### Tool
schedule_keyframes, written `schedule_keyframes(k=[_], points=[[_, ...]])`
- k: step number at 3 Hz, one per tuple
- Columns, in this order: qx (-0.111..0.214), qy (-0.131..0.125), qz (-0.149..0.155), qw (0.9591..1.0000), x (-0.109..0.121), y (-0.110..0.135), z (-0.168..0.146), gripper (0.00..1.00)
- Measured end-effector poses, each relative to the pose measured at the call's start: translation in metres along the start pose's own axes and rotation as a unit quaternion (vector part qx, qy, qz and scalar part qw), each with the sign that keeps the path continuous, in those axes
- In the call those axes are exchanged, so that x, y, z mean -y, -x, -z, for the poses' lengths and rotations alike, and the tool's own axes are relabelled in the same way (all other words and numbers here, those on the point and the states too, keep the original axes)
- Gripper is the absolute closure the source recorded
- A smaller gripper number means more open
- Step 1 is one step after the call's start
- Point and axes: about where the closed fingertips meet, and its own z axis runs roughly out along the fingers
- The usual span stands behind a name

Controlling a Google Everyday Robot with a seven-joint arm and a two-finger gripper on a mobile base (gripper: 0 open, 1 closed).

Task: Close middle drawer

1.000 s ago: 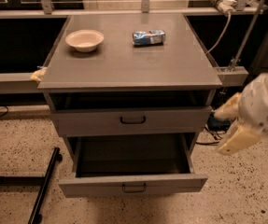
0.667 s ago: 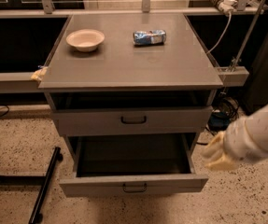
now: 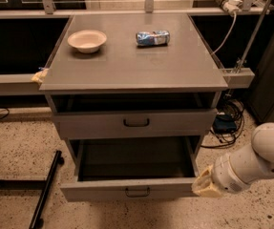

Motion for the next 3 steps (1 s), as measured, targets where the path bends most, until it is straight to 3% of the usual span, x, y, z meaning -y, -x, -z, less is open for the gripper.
schedule_keyframes(k=[1,2,3], points=[[-0.006,0.006,-0.003,1.0000,-0.007,-0.034,-0.017,1.00],[0.026,0.003,-0.005,0.9997,-0.007,-0.089,-0.062,1.00],[0.071,0.002,0.016,0.9974,0.012,-0.128,-0.106,1.00]])
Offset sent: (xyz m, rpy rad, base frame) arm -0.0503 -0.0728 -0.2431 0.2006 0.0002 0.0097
